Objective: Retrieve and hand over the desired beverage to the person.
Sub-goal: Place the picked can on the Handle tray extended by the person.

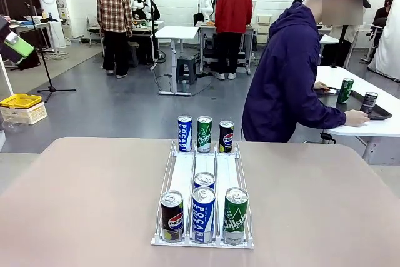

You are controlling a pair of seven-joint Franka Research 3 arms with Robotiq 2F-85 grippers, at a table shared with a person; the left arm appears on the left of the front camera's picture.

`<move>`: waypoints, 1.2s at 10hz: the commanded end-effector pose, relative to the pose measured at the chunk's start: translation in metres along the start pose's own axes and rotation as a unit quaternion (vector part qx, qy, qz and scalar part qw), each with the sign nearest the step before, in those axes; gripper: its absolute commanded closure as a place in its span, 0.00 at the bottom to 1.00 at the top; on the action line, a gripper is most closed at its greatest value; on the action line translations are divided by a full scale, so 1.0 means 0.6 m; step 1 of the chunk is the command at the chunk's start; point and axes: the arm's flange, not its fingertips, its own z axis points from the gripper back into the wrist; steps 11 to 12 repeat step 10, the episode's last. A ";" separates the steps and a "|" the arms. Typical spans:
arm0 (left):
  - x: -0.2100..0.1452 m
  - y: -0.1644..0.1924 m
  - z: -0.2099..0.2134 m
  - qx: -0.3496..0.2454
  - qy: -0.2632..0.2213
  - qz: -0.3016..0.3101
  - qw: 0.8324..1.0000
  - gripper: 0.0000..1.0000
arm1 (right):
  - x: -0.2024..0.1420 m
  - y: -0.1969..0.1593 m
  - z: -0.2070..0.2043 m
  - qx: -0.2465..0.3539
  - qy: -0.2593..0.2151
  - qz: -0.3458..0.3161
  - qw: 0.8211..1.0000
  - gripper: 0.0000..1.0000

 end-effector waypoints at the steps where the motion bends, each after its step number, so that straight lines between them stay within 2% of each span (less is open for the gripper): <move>1: -0.004 -0.002 0.001 0.002 0.005 0.001 1.000 0.00 | 0.004 0.004 -0.002 0.011 -0.002 -0.007 1.000 0.00; 12: -0.004 -0.002 0.001 0.002 0.005 0.001 1.000 0.00 | 0.004 0.004 -0.002 0.011 -0.002 -0.007 1.000 0.00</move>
